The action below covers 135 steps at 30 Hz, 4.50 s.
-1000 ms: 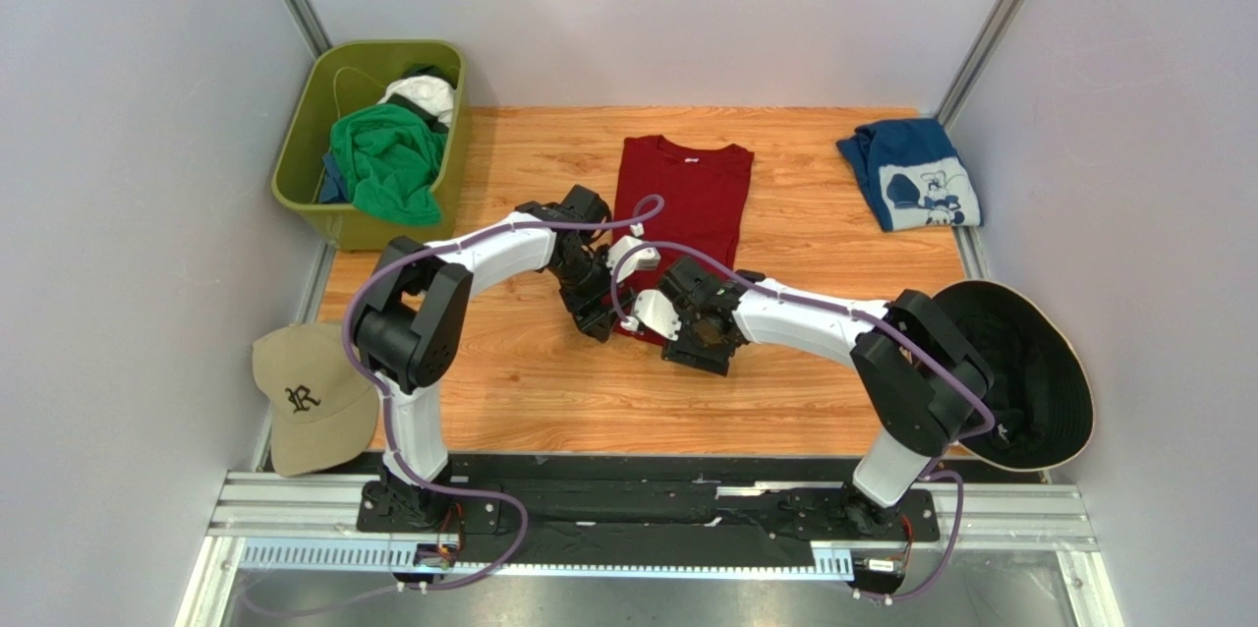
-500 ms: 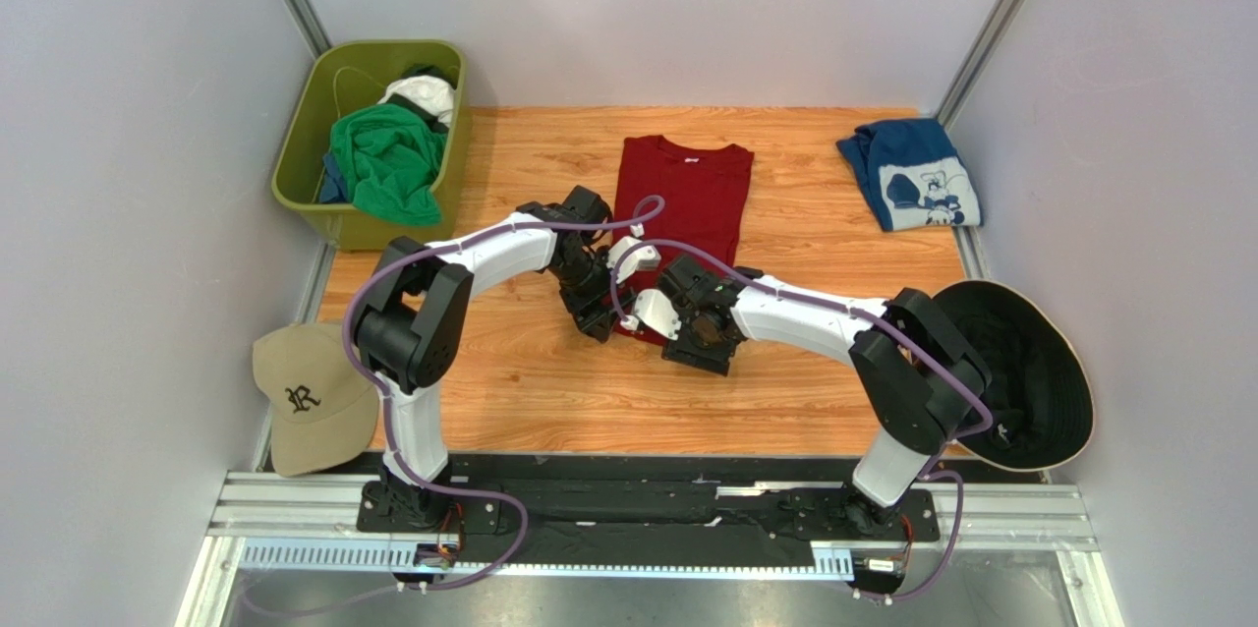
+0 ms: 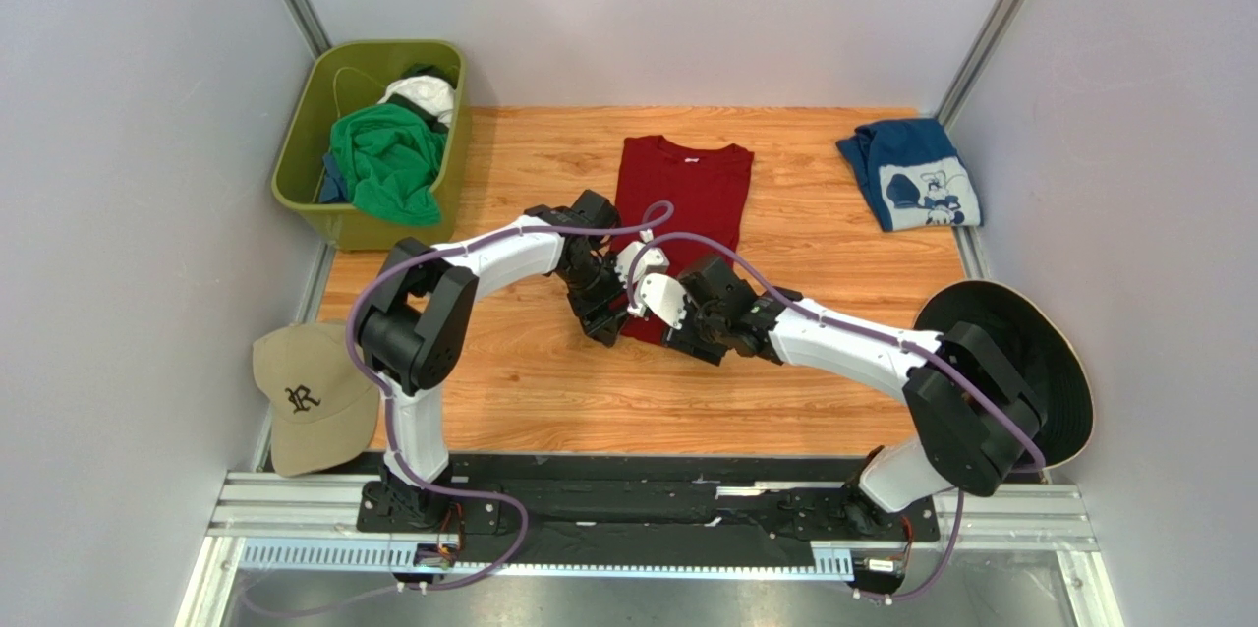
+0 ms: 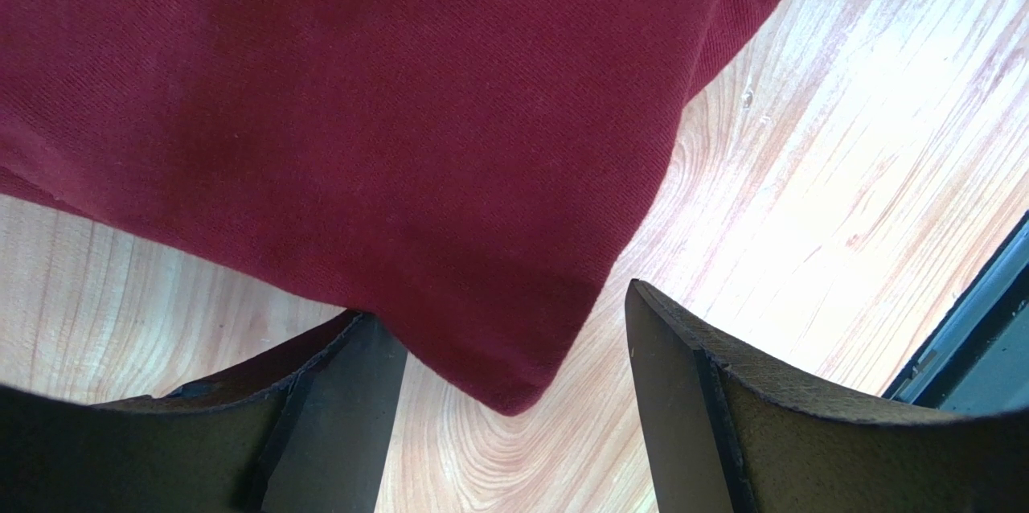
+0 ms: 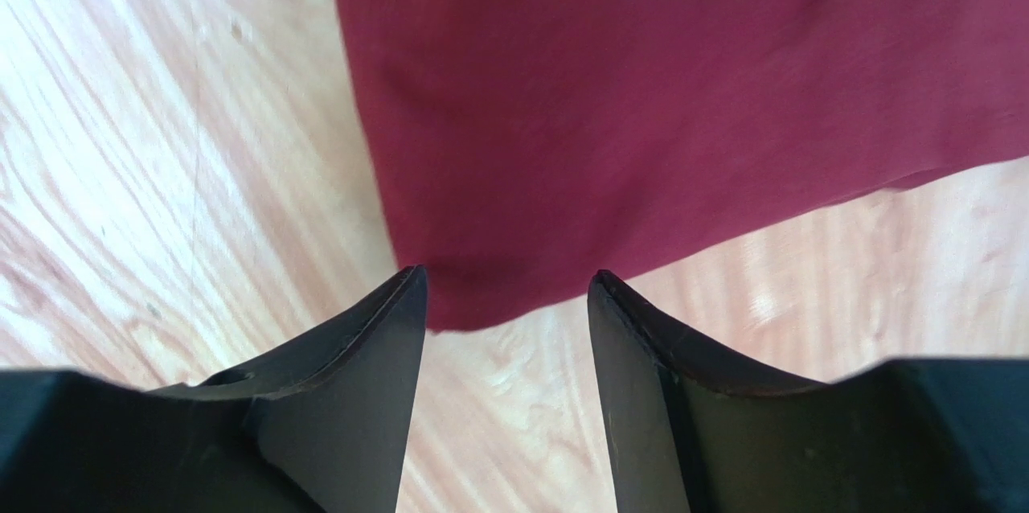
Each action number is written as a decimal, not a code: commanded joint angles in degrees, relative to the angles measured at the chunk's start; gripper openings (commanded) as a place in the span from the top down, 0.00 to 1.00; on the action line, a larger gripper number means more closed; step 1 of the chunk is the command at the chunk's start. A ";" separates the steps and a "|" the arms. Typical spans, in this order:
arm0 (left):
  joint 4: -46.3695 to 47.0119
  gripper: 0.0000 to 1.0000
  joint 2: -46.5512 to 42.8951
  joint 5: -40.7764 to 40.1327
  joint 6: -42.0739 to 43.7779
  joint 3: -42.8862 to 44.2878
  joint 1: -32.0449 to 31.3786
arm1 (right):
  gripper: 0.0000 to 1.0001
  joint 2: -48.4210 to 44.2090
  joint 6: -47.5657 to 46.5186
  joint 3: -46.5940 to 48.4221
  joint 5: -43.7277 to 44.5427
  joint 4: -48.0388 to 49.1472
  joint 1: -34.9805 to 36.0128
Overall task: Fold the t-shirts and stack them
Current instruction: Fold the tshirt
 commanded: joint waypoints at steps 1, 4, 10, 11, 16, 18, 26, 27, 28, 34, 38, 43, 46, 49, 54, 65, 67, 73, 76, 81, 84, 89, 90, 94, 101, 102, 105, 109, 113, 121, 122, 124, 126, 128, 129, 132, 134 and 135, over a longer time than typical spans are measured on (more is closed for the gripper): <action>-1.43 0.26 0.55 -0.23 1.17 1.81 -0.41 | 0.44 -2.96 1.05 -0.85 -1.64 7.03 0.12; -2.14 0.26 0.99 -0.67 1.87 2.86 -0.41 | 0.44 -2.87 0.78 -0.94 -1.73 7.65 0.11; -3.02 0.26 1.51 -1.20 2.93 3.83 -0.41 | 0.44 -2.43 0.61 -1.37 -2.61 6.95 0.11; -3.11 0.26 1.60 -1.46 3.19 3.92 -0.41 | 0.44 -2.52 0.52 -1.46 -2.61 6.68 0.12; -3.81 0.26 2.39 -1.90 3.80 5.68 -0.32 | 0.44 -4.36 0.08 -2.60 -4.54 5.36 0.11; -4.16 0.26 2.83 -1.90 3.80 6.82 -0.41 | 0.44 -4.63 -0.09 -3.48 -4.45 5.63 0.03; -4.86 0.27 4.15 -1.73 4.07 7.79 -0.41 | 0.44 -3.23 -1.59 -4.72 -4.10 6.77 0.11; -4.86 0.27 4.15 -1.73 3.98 7.53 -0.41 | 0.44 -2.96 -1.59 -4.80 -4.10 6.77 -0.06; -4.86 0.27 4.33 -1.55 3.89 7.53 -0.41 | 0.44 -2.70 -1.68 -4.89 -4.19 7.03 0.03; -4.86 0.27 5.12 -1.46 4.24 8.23 -0.41 | 0.45 -0.50 -2.29 -5.07 -4.36 8.18 -0.50; -5.57 0.27 5.65 -1.64 4.59 9.46 -0.32 | 0.48 0.64 -2.73 -4.89 -4.80 8.44 -1.55; -5.66 0.28 5.21 -1.20 4.25 9.29 -0.41 | 0.61 2.84 -3.17 -4.02 -5.95 8.53 -3.66; -5.65 0.31 4.42 -0.67 3.72 8.41 -0.41 | 0.78 3.89 -3.35 -3.31 -6.04 8.61 -4.19; -5.48 0.35 3.01 -0.41 3.37 6.74 -0.32 | 0.95 3.90 -3.09 -2.96 -6.38 7.83 -4.19; -5.30 0.60 0.20 0.38 2.93 3.22 -0.32 | 1.00 2.49 -2.30 -2.00 -8.14 4.41 -4.10; -6.09 1.00 0.37 2.05 2.22 1.11 -1.02 | 1.00 0.29 -1.77 -1.03 -8.41 0.53 -2.08; -6.09 1.00 -0.06 1.70 2.31 0.59 -1.46 | 1.00 -0.32 -1.50 -1.11 -8.76 -0.44 -1.56; -6.18 1.00 -2.87 1.79 1.87 -3.80 -3.48 | 1.00 -3.65 -0.27 -1.46 -10.34 -4.21 1.60; -6.36 1.00 -5.33 1.96 1.52 -7.23 -4.10 | 1.00 -5.85 0.25 -1.55 -10.34 -6.32 4.24; -8.11 1.00 -10.17 2.32 2.48 -10.84 -4.54 | 1.00 -9.28 2.45 -1.20 -10.78 -10.01 8.55; -9.52 1.00 -12.98 3.63 2.92 -13.04 -4.54 | 1.00 -11.30 3.85 -0.85 -10.69 -11.86 9.69; -10.66 1.00 -17.28 3.99 3.01 -13.92 -4.54 | 1.00 -13.24 4.92 0.20 -9.47 -13.36 10.40; -10.75 1.00 -17.64 3.81 2.93 -13.57 -4.54 | 1.00 -13.50 5.00 0.55 -8.59 -13.53 10.49; -11.63 1.00 -18.00 2.85 3.19 -10.15 -4.54 | 1.00 -13.68 4.56 2.75 -6.39 -14.32 10.49; -12.25 1.00 -17.12 0.47 3.80 -4.61 -4.28 | 1.00 -12.98 1.93 7.49 -0.85 -15.03 9.52; -12.33 1.00 -17.12 0.30 3.89 -4.08 -4.10 | 1.00 -12.98 1.58 8.54 -0.24 -15.20 9.35; -12.60 1.00 -17.38 -0.32 3.98 -1.53 -3.31 | 1.00 -12.72 0.43 10.74 1.08 -15.47 8.47; -14.00 1.00 -16.94 -1.02 4.86 3.64 -1.21 | 1.00 -11.93 -1.41 13.38 2.22 -15.91 6.98; -14.80 1.00 -14.92 -1.46 6.17 8.57 1.26 | 1.00 -10.26 -3.43 15.40 2.14 -15.91 3.65; -16.64 1.00 -4.13 -0.24 8.55 21.04 5.91 | 1.00 -2.71 -7.21 19.97 -0.06 -13.98 -2.69; -16.82 1.00 -2.80 -0.23 8.72 22.19 6.18 | 1.00 -1.91 -8.00 21.20 -0.23 -13.54 -4.00; -17.25 1.00 0.61 0.03 8.99 25.61 6.88 | 1.00 0.02 -8.62 22.70 -1.11 -13.18 -5.68; -17.96 1.00 2.91 0.03 9.25 27.90 7.15 | 1.00 2.74 -9.50 25.15 -1.81 -13.01 -7.52; -18.57 1.00 5.73 0.03 9.60 31.16 7.41 | 1.00 5.46 -10.02 27.09 -2.17 -12.74 -9.20; -19.01 1.00 6.52 0.12 9.60 32.13 7.50 | 1.00 6.26 -10.46 28.93 -2.43 -12.83 -9.64; -19.72 1.00 9.15 -0.14 9.87 36.69 7.68 | 1.00 9.60 -11.25 31.57 -2.69 -12.92 -11.22; -19.81 1.00 11.00 -0.58 10.04 38.54 7.85 | 1.00 11.09 -11.52 34.03 -2.61 -13.09 -12.10; -20.07 1.00 11.70 -0.58 10.04 40.38 8.03 | 1.00 12.49 -11.78 34.83 -2.61 -13.18 -12.36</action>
